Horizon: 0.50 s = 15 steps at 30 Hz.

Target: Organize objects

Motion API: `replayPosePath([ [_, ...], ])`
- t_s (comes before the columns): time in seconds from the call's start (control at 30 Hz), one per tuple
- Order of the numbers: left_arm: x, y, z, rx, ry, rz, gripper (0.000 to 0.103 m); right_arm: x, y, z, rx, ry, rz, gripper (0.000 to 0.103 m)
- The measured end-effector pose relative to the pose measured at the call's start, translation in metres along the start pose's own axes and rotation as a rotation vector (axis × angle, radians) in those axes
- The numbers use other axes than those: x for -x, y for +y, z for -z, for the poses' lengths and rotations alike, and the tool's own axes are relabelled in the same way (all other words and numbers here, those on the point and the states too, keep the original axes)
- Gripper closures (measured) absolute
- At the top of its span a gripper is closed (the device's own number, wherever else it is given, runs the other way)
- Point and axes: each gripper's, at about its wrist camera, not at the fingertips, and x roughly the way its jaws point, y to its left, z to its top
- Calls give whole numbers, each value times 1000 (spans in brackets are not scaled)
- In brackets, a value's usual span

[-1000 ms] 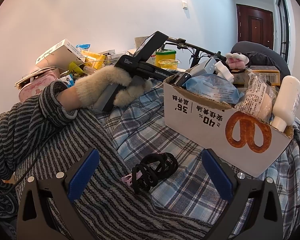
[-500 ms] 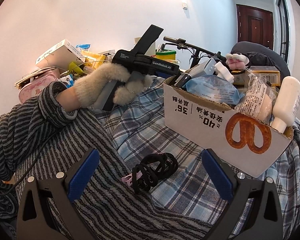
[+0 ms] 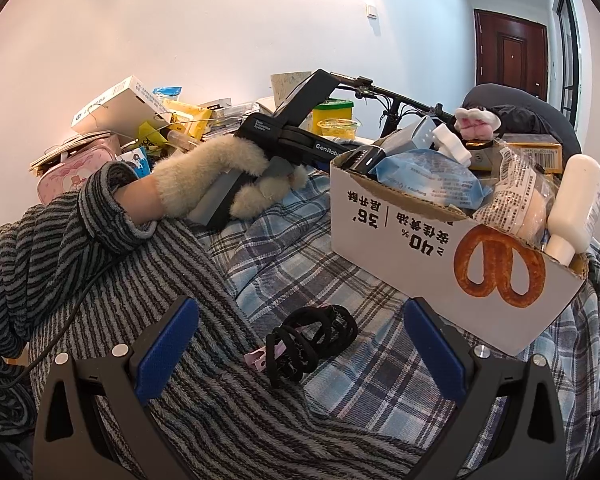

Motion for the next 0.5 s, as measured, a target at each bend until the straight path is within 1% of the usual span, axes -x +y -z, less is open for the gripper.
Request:
replayPosePath([
  [0.03, 1, -1, 0, -5, -11, -9, 33, 0, 0, 0, 2, 0, 0, 1],
  [0.07, 0, -3, -1, -11, -15, -18, 37, 0, 0, 0, 3, 0, 0, 1],
  [0.2, 2, -10, 0, -48, -25, -59, 37, -1, 0, 0, 0, -1, 1, 1],
  [0.27, 9, -10, 0, -45, -43, -50, 37, 1, -1, -1, -3, -11, 1, 1],
  [0.37, 32, -7, -1, -18, -115, -19, 37, 4, -3, -1, -13, -26, -9, 1],
  [0.47, 63, 0, -3, 32, -226, 16, 37, 2, -4, 0, -16, -15, -8, 1],
  [0.5, 75, 5, -3, 58, -277, 29, 37, 0, -4, 1, -17, -1, -10, 1],
])
